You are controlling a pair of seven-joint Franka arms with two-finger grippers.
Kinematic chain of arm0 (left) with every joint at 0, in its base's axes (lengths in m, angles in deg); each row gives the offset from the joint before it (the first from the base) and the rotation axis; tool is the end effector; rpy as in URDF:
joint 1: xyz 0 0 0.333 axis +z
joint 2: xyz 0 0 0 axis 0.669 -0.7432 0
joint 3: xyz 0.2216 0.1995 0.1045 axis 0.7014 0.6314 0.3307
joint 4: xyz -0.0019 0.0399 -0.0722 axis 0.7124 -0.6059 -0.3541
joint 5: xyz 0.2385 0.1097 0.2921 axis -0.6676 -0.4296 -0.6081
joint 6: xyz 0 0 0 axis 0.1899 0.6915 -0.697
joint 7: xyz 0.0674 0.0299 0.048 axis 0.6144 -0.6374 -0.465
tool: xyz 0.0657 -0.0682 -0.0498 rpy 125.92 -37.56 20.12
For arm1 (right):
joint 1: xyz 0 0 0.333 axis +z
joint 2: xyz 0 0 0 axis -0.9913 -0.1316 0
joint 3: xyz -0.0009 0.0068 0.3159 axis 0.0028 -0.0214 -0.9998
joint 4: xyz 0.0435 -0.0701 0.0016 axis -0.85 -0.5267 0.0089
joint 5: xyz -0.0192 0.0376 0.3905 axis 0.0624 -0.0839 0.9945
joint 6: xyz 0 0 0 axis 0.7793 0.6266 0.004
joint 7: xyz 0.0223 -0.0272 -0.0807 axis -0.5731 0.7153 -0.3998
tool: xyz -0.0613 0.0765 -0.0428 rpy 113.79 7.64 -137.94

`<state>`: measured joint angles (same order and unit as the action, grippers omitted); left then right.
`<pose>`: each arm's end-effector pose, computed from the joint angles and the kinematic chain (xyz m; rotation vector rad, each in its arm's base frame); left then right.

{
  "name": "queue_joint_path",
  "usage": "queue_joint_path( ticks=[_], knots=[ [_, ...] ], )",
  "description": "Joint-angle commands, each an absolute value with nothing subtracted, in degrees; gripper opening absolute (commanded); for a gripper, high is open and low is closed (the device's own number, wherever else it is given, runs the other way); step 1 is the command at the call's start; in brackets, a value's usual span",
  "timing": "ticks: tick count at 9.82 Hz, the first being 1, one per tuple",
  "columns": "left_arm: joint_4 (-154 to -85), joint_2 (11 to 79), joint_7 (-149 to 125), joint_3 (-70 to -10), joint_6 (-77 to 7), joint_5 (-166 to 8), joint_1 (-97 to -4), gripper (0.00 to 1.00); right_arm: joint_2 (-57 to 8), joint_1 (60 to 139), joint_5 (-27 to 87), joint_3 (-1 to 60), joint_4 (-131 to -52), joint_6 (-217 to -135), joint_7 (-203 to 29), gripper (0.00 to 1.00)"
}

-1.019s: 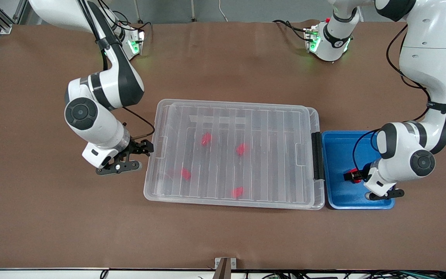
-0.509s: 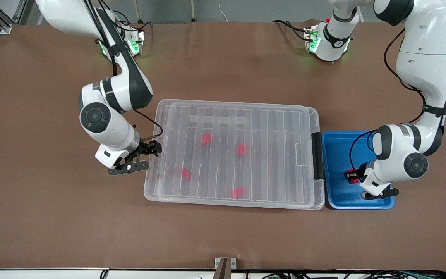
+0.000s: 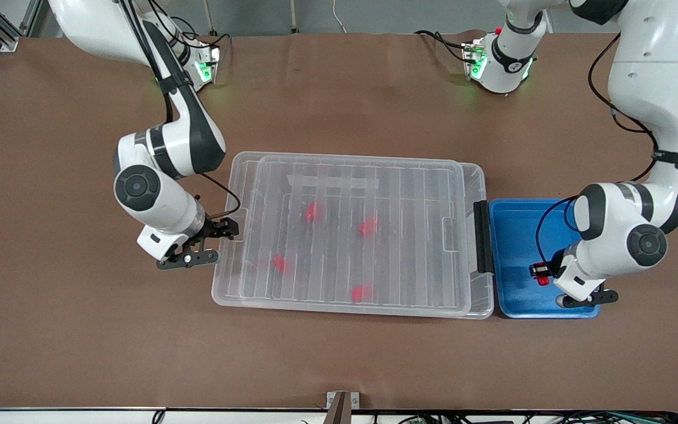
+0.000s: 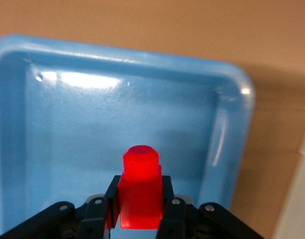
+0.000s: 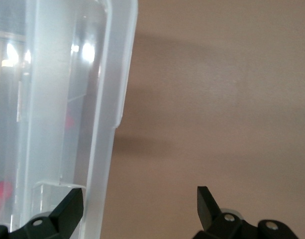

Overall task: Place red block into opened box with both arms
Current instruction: 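Slide the lid open with the right gripper while the left gripper lifts the block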

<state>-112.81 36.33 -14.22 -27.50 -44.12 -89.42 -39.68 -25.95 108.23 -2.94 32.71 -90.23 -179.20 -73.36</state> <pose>0.6862 -0.0287 0.2721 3.1080 0.1525 -0.0447 0.6243 0.2083 0.3424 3.1224 0.2008 -0.0792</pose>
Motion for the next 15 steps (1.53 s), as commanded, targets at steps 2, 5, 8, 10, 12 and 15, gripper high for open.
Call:
queue_joint_path(
  ticks=[2, 5, 8, 10, 12, 15],
  knots=[
    [-108.6, 41.7, -13.7, -29.8, -33.9, -90.5, -39.8, 0.0, -24.8, 103.7, -3.7, 33.0, -91.2, -176.6, -74.0, 1.0],
    [-101.2, 44.0, -14.6, -33.7, -23.7, -90.4, -39.8, 0.0, -24.8, 101.3, -6.2, 33.0, -91.1, -175.4, -74.5, 1.0],
    [-101.1, 45.5, -22.8, -39.8, -23.4, -90.3, -40.1, 0.0, -24.4, 98.0, -6.4, 33.0, -90.8, -173.4, -79.2, 1.0],
    [-101.1, 44.8, -29.1, -41.7, -23.7, -90.3, -42.0, 0.0, -23.9, 97.1, -6.4, 32.9, -90.1, -171.7, -80.0, 1.0],
    [-101.1, 43.4, -32.8, -41.7, -25.2, -90.3, -45.7, 0.0, -23.8, 97.4, -5.6, 32.8, -85.2, -166.7, -79.3, 1.0],
    [-105.0, 40.4, -36.4, -41.6, -30.1, -90.5, -48.7, 0.01, -19.1, 95.5, -5.4, 33.3, -76.1, -157.8, -78.9, 1.0]
  ],
)
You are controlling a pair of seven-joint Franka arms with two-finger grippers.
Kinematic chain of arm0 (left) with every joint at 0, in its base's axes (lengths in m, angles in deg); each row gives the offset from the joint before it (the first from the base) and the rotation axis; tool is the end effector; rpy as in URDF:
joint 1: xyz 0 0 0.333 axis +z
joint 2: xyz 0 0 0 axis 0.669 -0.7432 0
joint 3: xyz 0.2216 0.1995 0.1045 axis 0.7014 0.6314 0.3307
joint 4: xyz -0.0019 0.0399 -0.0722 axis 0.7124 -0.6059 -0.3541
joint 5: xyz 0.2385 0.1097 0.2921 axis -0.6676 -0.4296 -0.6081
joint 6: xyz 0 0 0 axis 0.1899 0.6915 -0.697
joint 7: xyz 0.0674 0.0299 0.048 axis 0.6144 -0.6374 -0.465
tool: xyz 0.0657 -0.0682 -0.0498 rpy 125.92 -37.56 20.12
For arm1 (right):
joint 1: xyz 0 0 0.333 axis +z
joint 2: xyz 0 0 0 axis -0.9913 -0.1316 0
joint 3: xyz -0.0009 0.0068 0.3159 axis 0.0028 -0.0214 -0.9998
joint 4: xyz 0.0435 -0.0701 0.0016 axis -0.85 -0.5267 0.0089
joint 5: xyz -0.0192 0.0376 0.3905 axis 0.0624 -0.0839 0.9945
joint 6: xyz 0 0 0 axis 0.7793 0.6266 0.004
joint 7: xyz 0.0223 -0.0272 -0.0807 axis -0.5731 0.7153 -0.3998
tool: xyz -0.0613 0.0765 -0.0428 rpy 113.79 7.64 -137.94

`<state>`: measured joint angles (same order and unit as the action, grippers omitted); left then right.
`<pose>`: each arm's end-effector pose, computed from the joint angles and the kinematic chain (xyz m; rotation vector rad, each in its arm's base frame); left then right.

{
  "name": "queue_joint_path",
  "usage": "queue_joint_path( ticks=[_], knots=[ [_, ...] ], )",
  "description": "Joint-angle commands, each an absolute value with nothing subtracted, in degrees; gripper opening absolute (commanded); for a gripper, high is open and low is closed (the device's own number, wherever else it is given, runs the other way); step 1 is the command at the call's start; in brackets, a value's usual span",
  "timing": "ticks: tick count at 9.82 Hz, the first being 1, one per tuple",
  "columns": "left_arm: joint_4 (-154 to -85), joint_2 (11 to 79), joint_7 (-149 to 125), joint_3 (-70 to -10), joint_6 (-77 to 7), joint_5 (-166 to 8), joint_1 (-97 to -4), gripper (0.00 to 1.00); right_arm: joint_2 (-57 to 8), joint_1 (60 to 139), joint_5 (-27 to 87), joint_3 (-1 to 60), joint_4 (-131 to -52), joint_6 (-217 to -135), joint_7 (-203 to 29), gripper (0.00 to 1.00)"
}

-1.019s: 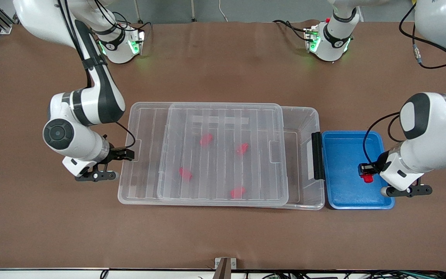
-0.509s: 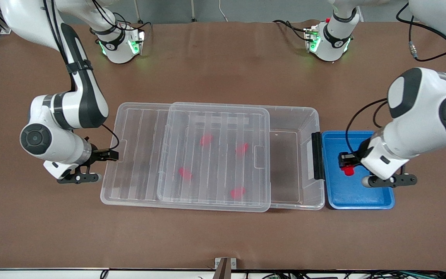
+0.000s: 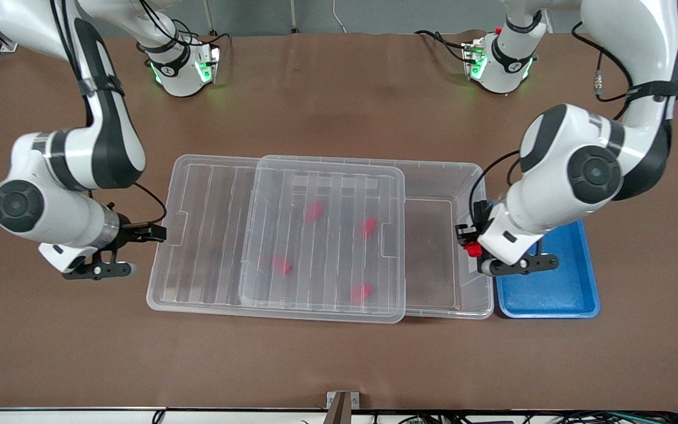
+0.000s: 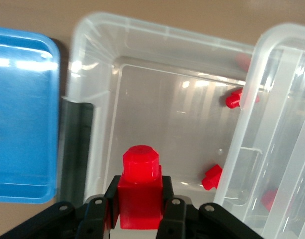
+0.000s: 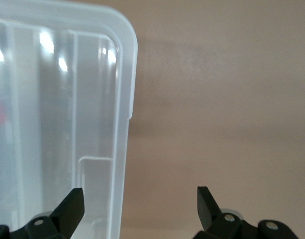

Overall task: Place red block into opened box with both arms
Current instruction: 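Carry the red block over the opened box and release it with the left gripper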

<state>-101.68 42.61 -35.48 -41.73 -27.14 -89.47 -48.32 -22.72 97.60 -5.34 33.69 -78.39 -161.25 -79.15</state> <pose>0.6418 -0.2651 0.4265 3.0160 0.1499 -0.0851 0.6542 0.0826 0.4505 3.0975 0.0811 -0.1548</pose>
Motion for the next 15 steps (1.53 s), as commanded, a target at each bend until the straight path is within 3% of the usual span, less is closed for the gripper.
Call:
queue_joint_path(
  ticks=[1, 3, 5, 7, 8, 13, 15],
  knots=[
    [-108.3, 40.5, -36.5, -41.7, -33.4, -90.5, -48.7, 0.01, -15.9, 93.2, -4.9, 33.3, -75.3, -157.2, -79.1, 1.0],
    [-115.6, 40.3, -36.5, -41.6, -40.5, -90.5, -48.6, 0.01, -9.8, 89.1, -4.9, 33.2, -75.2, -156.4, -80.0, 1.0],
    [-122.5, 39.5, -36.5, -41.7, -50.2, -90.5, -48.7, 0.01, -4.8, 87.8, -4.8, 33.4, -75.2, -148.5, -79.8, 1.0],
    [-122.4, 37.5, -36.3, -41.6, -50.3, -90.5, -49.7, 0.04, -4.1, 84.6, -3.0, 33.3, -75.2, -145.9, -80.1, 1.0],
    [-122.0, 35.8, -36.2, -41.6, -50.3, -90.5, -50.3, 0.1, -4.0, 84.1, -2.0, 33.2, -75.2, -145.2, -81.4, 1.0],
    [-119.7, 33.9, -36.0, -41.6, -50.0, -90.5, -50.5, 1.0, -3.0, 84.3, -5.8, 32.9, -75.5, -143.4, -82.7, 1.0],
    [-115.6, 35.0, -36.0, -41.6, -43.2, -90.6, -50.3, 1.0, -2.7, 84.2, -5.8, 33.0, -75.8, -143.0, -82.5, 1.0]
  ],
)
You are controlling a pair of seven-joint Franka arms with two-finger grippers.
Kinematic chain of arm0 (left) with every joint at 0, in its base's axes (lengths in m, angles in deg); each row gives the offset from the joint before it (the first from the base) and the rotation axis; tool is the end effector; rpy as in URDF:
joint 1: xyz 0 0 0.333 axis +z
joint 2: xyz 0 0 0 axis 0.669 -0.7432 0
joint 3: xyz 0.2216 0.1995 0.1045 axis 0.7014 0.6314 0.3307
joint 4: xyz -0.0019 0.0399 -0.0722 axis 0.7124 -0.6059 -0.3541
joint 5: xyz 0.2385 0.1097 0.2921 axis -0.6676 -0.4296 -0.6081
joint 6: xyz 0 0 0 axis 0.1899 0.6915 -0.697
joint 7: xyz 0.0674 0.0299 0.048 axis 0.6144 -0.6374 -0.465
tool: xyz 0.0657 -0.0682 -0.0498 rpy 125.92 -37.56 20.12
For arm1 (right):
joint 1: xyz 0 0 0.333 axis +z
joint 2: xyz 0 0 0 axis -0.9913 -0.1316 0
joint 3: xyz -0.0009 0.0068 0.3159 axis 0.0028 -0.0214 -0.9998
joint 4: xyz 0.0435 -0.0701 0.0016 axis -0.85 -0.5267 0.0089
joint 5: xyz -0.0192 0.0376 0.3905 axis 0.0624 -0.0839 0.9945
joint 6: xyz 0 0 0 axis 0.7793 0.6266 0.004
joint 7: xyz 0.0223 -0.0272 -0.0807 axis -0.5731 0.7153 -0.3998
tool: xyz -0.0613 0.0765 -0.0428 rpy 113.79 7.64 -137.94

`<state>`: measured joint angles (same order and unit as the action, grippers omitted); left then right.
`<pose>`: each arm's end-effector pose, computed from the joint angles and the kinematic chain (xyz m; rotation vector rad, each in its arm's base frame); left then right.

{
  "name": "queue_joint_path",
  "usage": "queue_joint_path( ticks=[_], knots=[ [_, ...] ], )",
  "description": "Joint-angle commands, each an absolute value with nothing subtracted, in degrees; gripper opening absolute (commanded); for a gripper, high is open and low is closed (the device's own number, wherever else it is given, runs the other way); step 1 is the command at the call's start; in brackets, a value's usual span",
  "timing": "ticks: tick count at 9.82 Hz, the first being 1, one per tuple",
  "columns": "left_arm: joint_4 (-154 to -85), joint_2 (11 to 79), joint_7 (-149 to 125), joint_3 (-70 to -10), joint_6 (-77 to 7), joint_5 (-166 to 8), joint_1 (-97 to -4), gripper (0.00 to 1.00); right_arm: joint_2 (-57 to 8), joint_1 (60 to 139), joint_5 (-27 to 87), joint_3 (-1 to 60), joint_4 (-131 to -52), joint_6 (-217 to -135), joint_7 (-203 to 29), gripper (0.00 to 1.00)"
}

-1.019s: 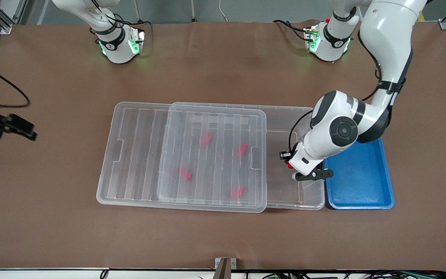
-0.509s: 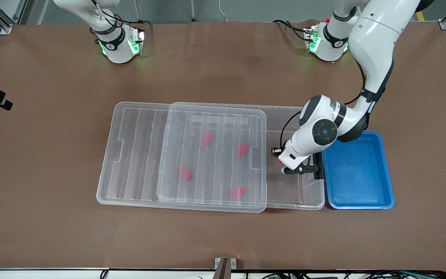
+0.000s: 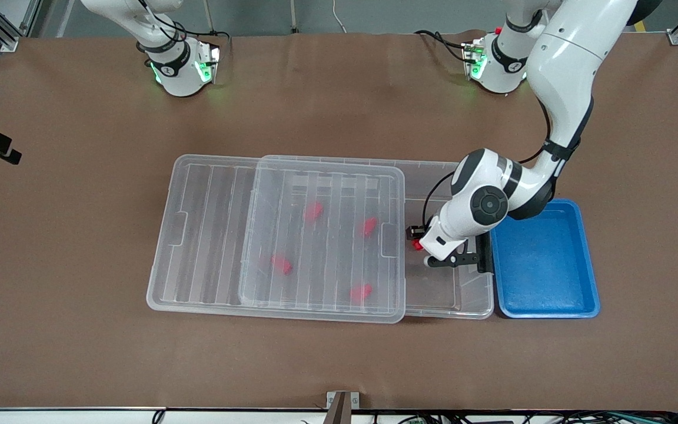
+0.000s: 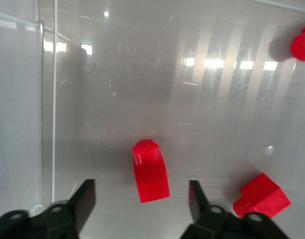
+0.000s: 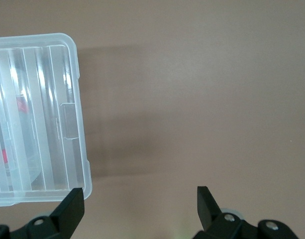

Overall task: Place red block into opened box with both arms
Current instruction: 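Withdraw the left gripper from the box while the right gripper draws back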

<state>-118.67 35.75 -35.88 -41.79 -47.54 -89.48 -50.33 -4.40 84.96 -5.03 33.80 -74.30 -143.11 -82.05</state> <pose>0.5968 -0.2932 0.2452 3.0033 0.1143 -0.1891 0.5551 -0.0613 0.6530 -3.1081 0.1814 0.0476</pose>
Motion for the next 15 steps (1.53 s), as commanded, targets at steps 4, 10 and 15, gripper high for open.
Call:
queue_joint_path(
  ticks=[4, 10, 15],
  knots=[
    [-110.5, 41.4, -35.7, -41.3, -32.4, -90.6, -49.2, 1.0, -2.8, 84.4, -5.8, 32.9, -75.6, -142.9, -82.3, 1.0],
    [-98.3, 49.2, -35.2, -41.4, -17.1, -90.5, -39.0, 1.0, -1.7, 84.1, -5.7, 33.1, -78.1, -143.7, -82.4, 1.0],
    [-96.2, 58.6, -23.4, -41.3, -7.9, -90.5, -32.9, 1.0, -2.6, 83.1, -4.9, 25.1, -90.6, -157.1, -82.6, 0.44]
  ],
)
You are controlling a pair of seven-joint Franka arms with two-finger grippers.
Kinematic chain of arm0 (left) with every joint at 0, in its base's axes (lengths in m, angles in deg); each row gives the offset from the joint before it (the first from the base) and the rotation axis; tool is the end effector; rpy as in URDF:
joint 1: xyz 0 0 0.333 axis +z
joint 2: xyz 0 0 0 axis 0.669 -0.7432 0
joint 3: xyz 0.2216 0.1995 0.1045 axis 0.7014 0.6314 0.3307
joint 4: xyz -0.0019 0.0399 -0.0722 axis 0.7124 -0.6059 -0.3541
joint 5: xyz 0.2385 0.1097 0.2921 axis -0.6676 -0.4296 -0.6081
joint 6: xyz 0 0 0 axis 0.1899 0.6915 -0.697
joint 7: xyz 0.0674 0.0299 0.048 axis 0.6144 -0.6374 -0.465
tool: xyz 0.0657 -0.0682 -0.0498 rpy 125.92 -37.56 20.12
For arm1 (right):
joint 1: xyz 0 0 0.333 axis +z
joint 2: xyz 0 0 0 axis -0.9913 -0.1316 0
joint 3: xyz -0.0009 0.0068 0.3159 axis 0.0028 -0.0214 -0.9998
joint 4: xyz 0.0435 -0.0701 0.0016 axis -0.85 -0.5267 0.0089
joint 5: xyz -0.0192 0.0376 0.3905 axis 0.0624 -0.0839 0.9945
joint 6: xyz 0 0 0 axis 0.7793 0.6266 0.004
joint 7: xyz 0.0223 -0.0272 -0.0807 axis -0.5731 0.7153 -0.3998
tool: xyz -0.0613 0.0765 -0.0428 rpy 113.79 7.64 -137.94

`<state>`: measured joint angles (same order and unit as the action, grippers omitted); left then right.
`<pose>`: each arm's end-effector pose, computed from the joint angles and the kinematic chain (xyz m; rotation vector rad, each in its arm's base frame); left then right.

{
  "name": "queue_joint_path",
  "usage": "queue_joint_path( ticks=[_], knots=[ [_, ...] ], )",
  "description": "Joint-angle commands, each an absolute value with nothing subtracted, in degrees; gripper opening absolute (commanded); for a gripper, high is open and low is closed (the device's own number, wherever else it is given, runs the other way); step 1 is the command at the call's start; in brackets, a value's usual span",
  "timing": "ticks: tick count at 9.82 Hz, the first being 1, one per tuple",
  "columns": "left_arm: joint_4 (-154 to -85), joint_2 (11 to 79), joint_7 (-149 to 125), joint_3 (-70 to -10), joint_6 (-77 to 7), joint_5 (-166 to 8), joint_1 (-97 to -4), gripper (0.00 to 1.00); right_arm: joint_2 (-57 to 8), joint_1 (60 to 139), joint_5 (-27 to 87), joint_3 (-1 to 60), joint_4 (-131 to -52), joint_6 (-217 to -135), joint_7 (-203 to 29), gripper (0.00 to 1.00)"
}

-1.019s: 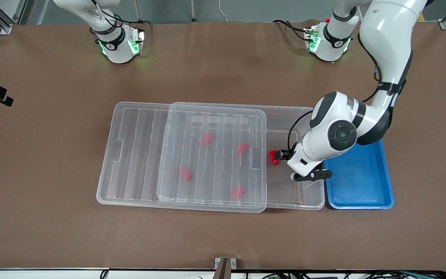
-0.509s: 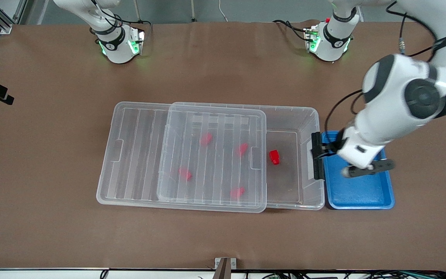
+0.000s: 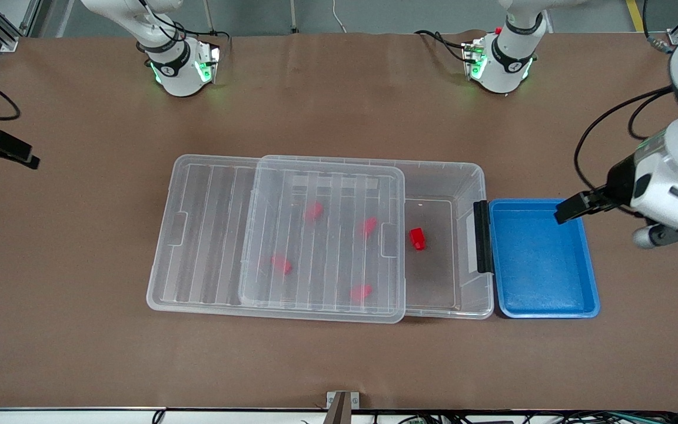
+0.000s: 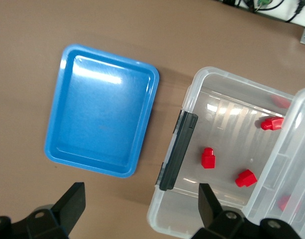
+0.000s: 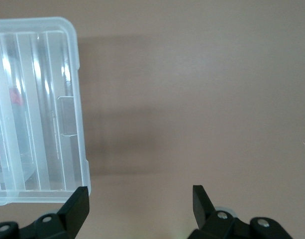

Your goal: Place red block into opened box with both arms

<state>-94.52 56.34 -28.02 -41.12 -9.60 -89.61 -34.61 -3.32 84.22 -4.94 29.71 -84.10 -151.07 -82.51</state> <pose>0.6221 -0.0963 0.6113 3.0620 0.3098 0.0521 0.5641 -0.0315 0.5953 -3.1046 0.0860 0.0696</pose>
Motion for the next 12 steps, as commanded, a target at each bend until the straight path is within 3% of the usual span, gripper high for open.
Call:
queue_joint_path(
  ticks=[1, 2, 6, 10, 12],
  knots=[
    [-96.3, 59.7, -20.3, -41.2, -6.3, -90.5, -32.4, 1.0, -4.9, 83.2, -4.9, 23.4, -93.0, -161.6, -82.8, 0.18],
    [-96.5, 60.7, -17.7, -41.7, -5.0, -90.6, -31.5, 1.0, -8.1, 83.1, -5.0, 21.8, -93.3, -163.7, -82.9, 0.0],
    [-98.2, 63.2, -10.0, -41.4, -0.9, -90.1, -31.4, 1.0, -14.4, 83.0, -4.9, 21.3, -98.9, -171.9, -91.3, 0.0],
    [-108.9, 71.0, -8.7, -32.3, -2.6, -91.0, -40.0, 1.0, -16.1, 83.3, -2.9, 19.1, -101.3, -174.4, -91.8, 0.0],
    [-112.5, 73.7, -7.3, -31.1, -4.3, -91.0, -40.6, 1.0, -17.1, 83.3, -1.2, 18.6, -101.2, -174.4, -91.8, 0.0]
  ],
)
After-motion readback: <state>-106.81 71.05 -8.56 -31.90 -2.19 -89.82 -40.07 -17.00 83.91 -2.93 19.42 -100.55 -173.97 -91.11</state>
